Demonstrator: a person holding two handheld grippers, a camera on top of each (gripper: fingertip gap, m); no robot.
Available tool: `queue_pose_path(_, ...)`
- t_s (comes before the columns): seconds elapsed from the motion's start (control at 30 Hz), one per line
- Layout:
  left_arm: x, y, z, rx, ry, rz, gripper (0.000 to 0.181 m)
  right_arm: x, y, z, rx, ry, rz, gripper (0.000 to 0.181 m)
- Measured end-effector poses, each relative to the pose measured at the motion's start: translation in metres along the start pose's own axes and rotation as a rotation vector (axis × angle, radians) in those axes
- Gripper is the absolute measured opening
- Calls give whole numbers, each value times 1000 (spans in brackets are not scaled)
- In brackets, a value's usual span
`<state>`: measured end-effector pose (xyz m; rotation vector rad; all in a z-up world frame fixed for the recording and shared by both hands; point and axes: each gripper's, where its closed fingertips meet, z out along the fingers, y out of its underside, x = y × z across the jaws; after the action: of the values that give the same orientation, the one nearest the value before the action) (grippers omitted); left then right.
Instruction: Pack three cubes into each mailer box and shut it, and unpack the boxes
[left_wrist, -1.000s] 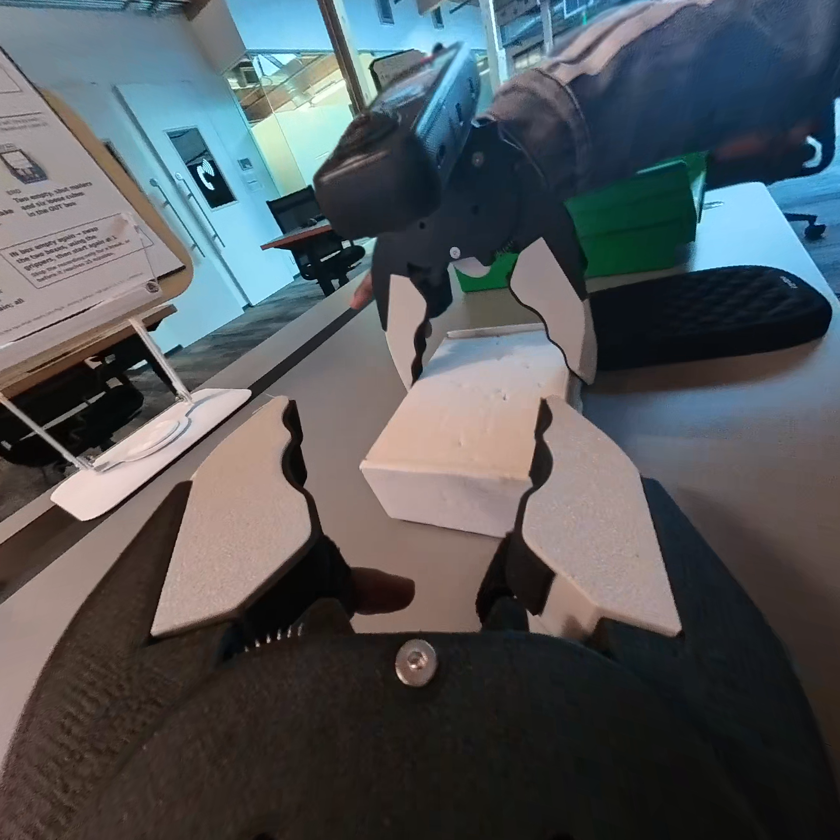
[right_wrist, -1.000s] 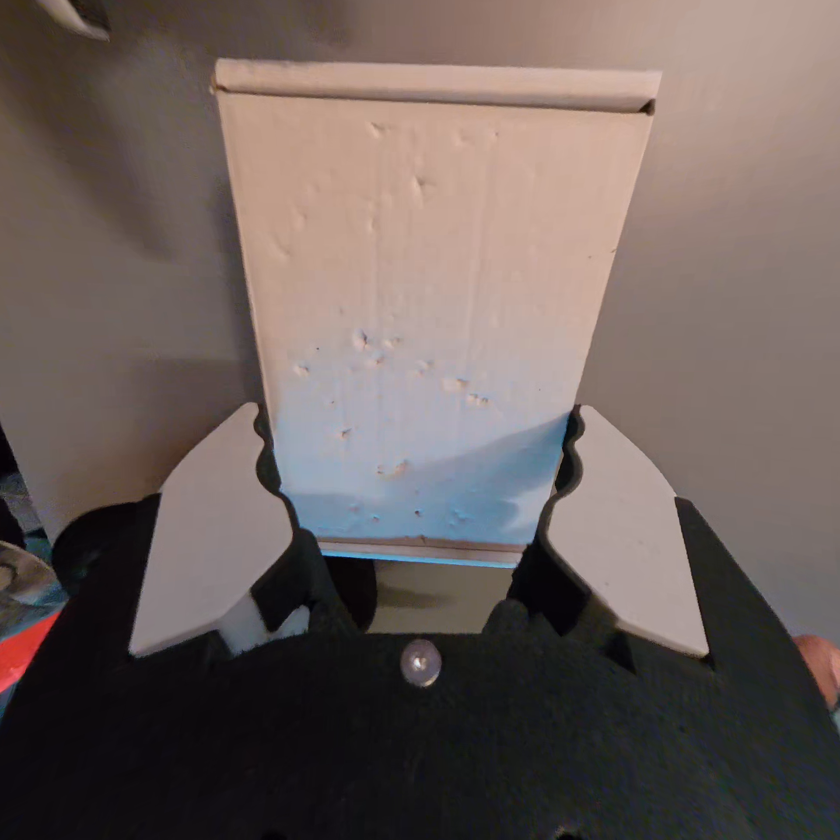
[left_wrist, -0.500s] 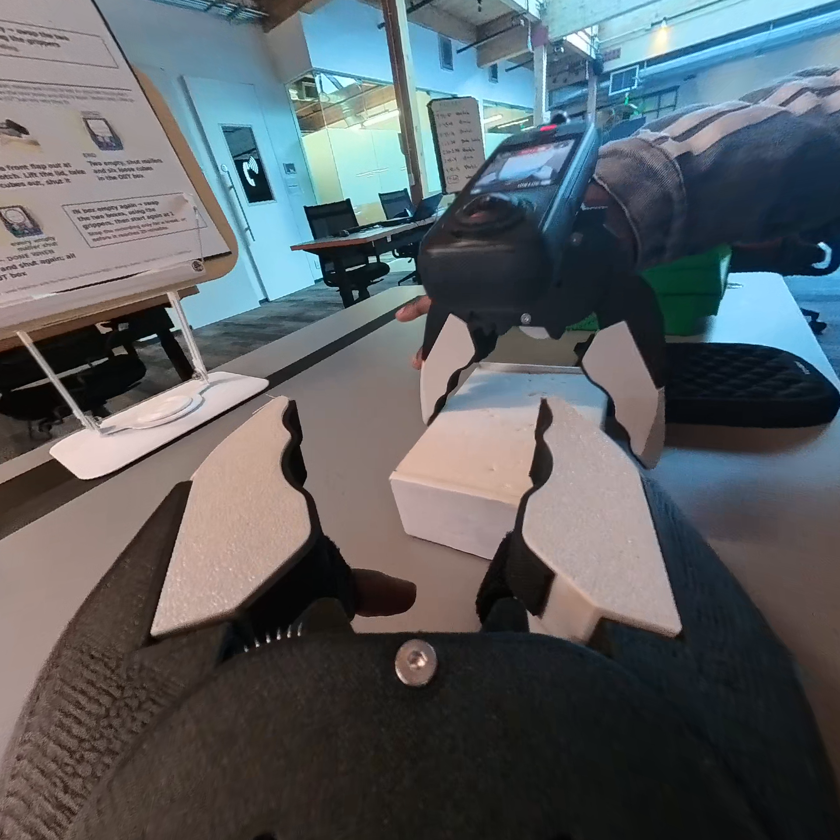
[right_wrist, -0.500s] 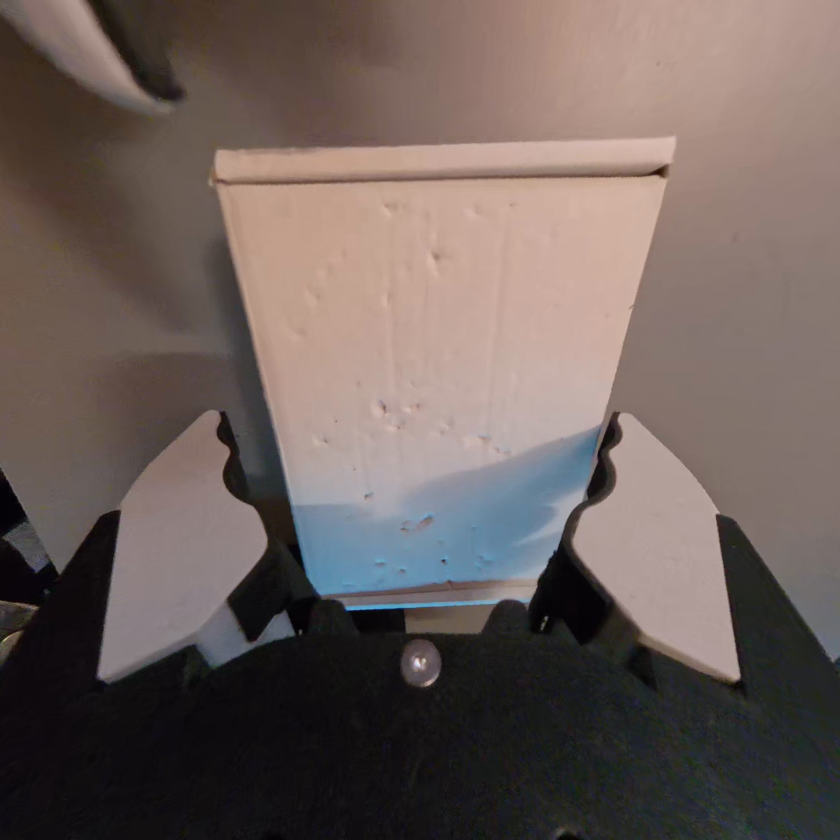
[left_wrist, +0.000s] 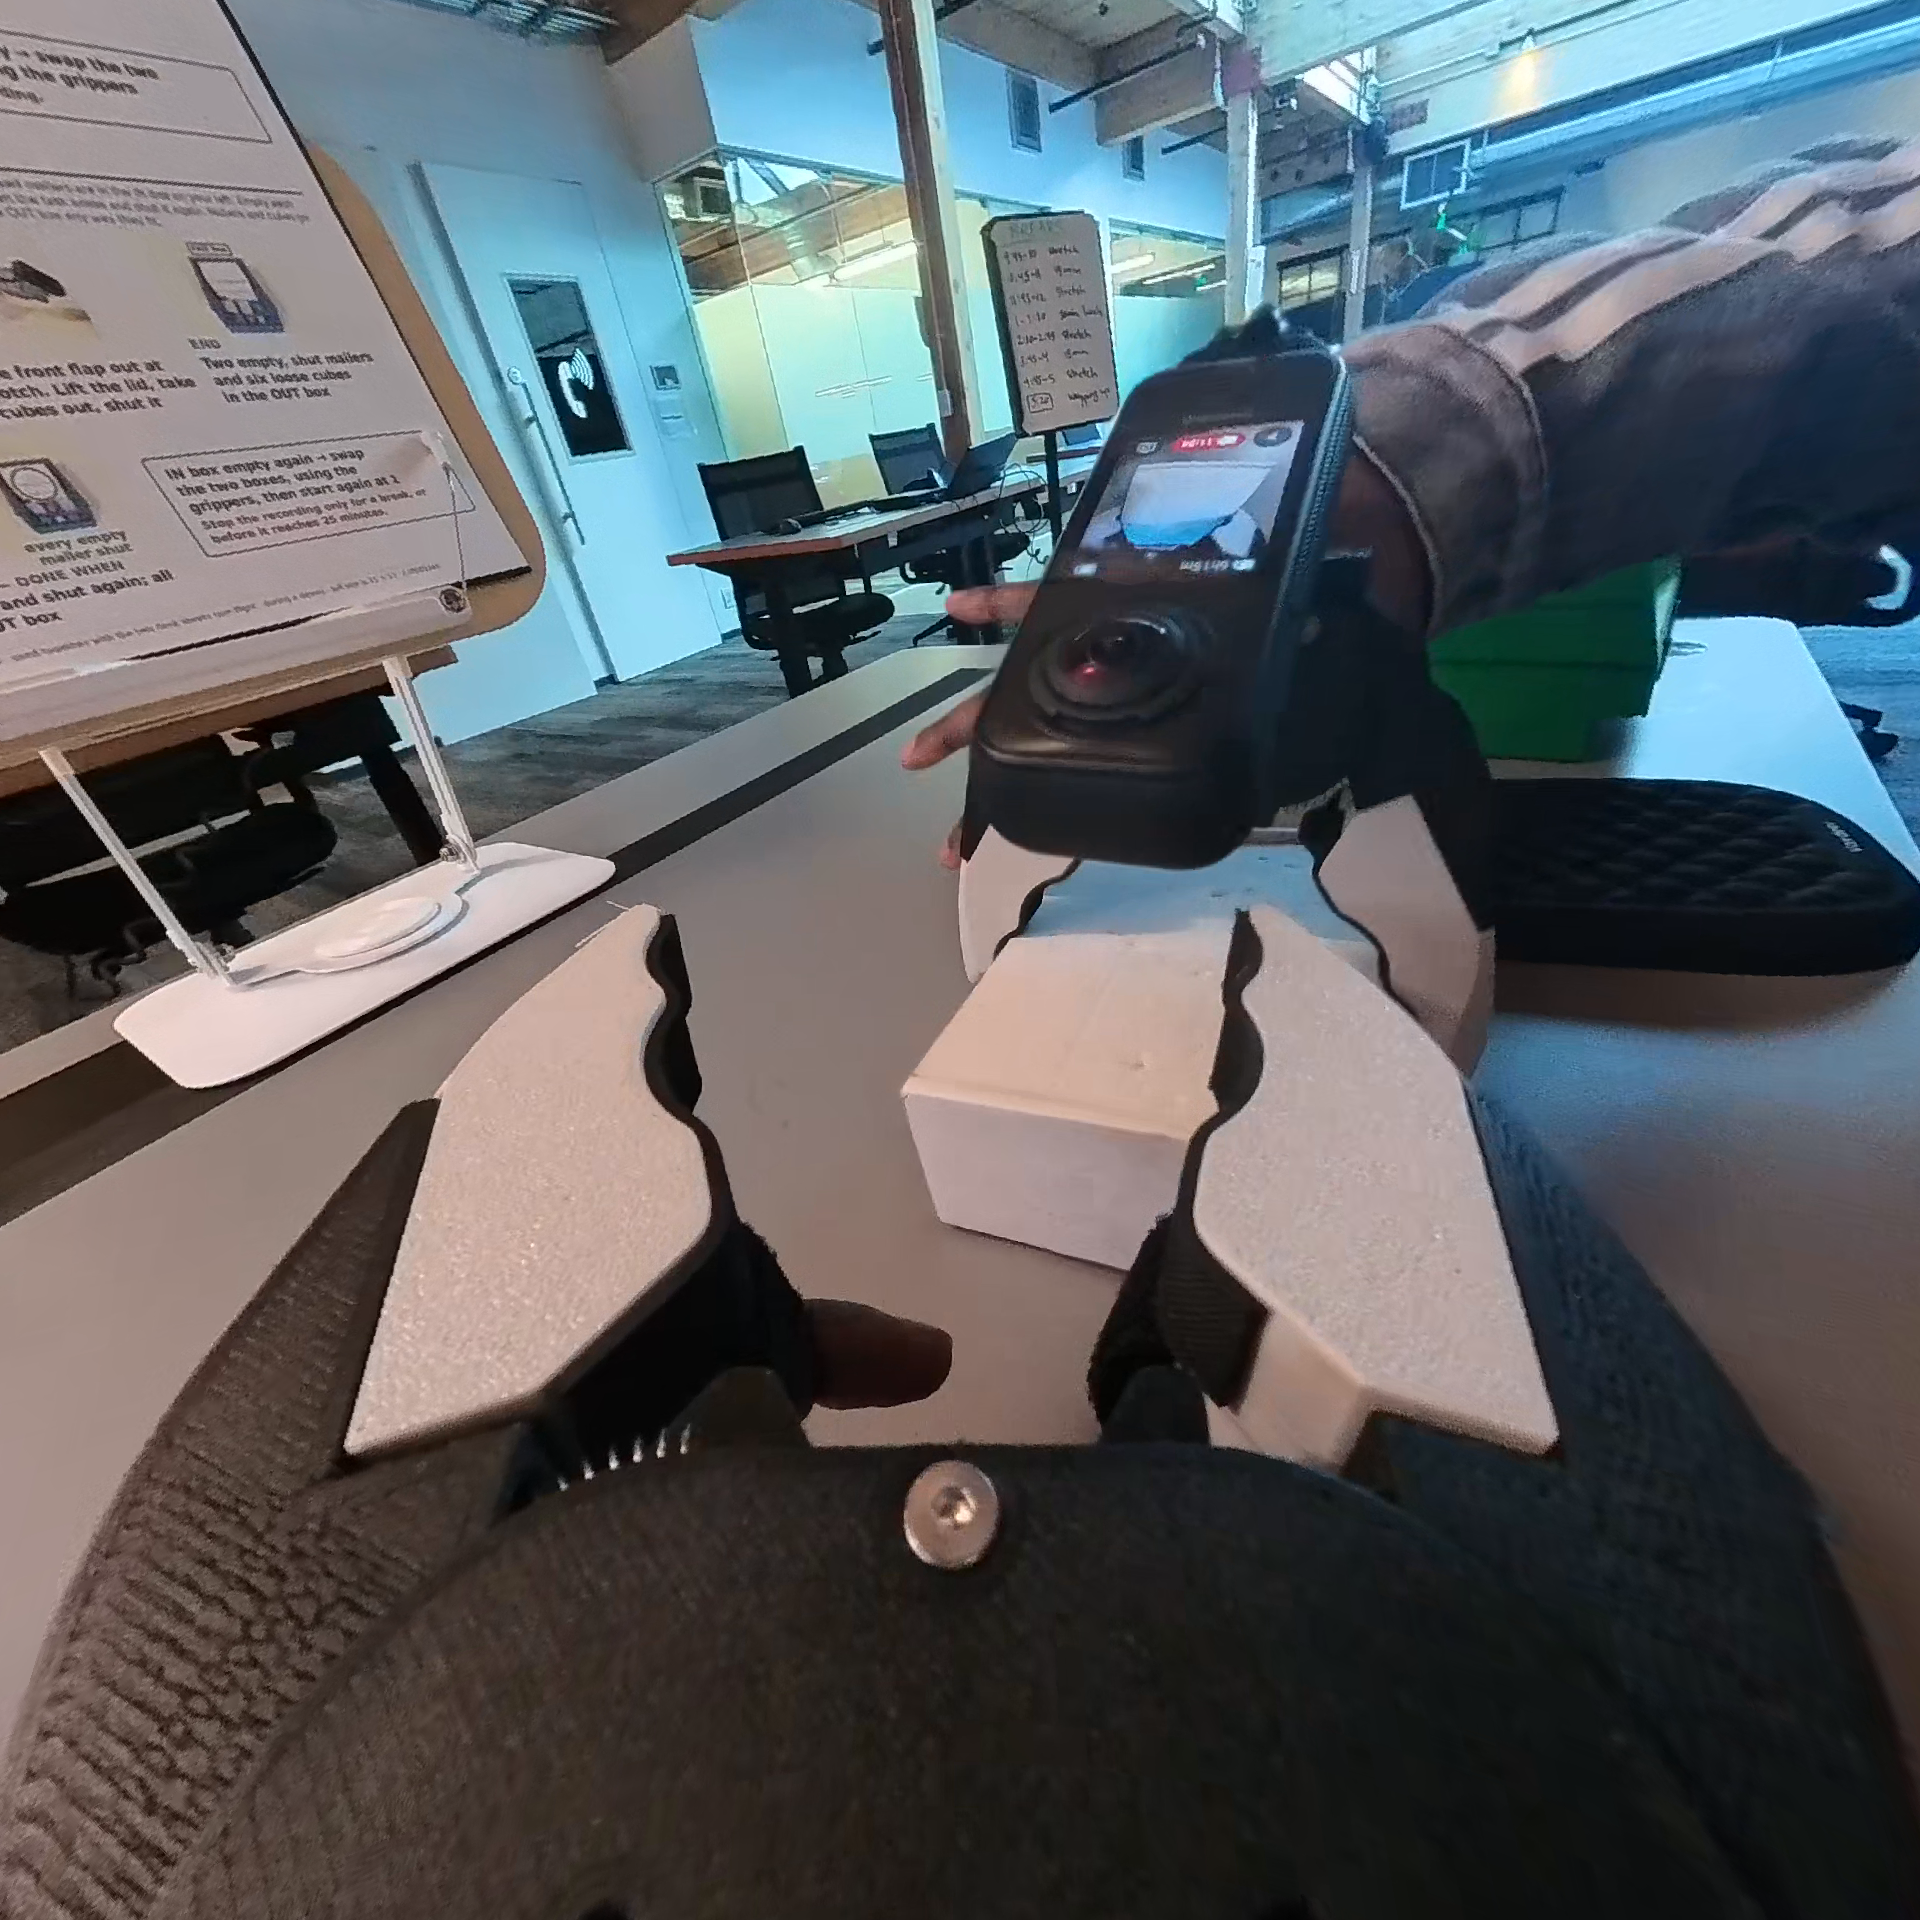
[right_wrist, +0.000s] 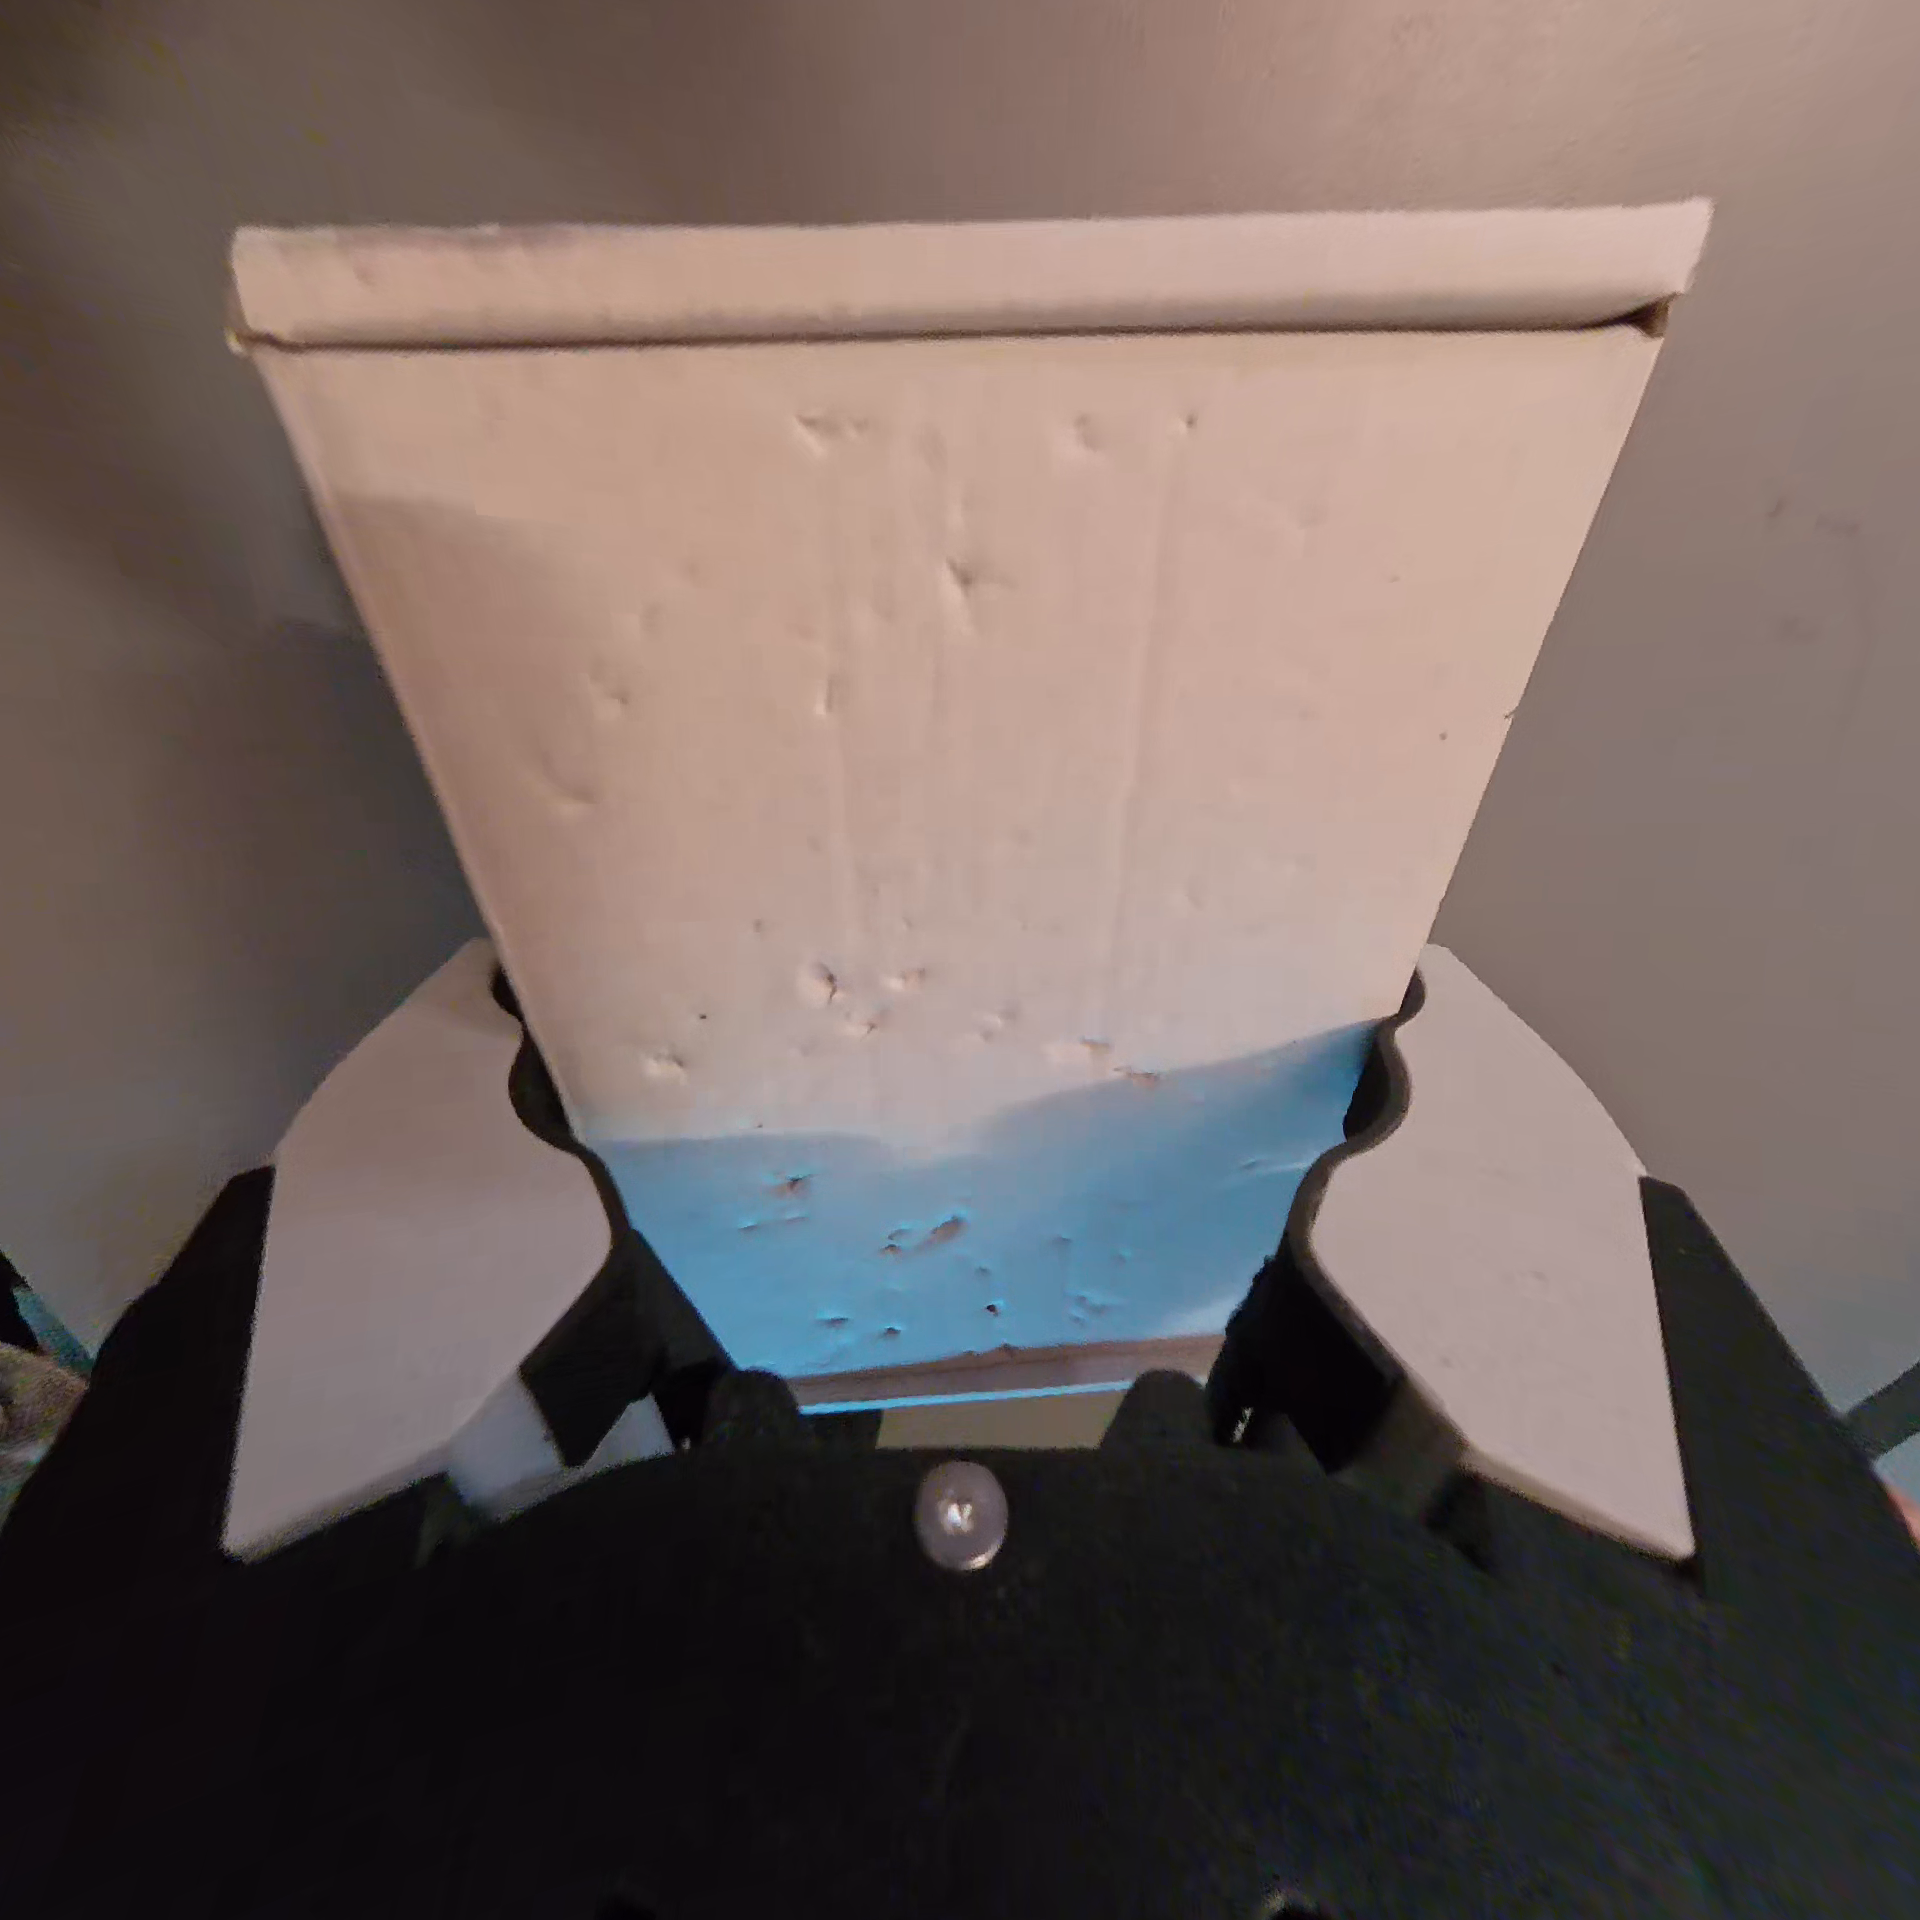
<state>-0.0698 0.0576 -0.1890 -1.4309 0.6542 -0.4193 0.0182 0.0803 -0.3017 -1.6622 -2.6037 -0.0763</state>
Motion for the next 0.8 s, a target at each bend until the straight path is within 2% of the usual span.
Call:
queue_pose_path(0.03, 0, 0, 0, -1, 1, 2, 98, -1, 1, -1, -13, -8, -7, 147)
queue_pose_path(0.13, 0, 0, 0, 2, 0, -1, 98, -7, -8, -10, 53, -96, 40, 146)
queue_pose_path(0.23, 0, -1, 0, 2, 1, -2, 98, 0, -9, -16, 96, -103, 53, 145)
queue_pose_path(0.4, 0, 0, 0, 1, 1, 1, 98, -3, 0, -1, 28, -103, 24, 146)
queue_pose_path(0.8, -1, 0, 0, -1, -1, 1, 98, -4, 2, 0, -18, -102, 31, 146)
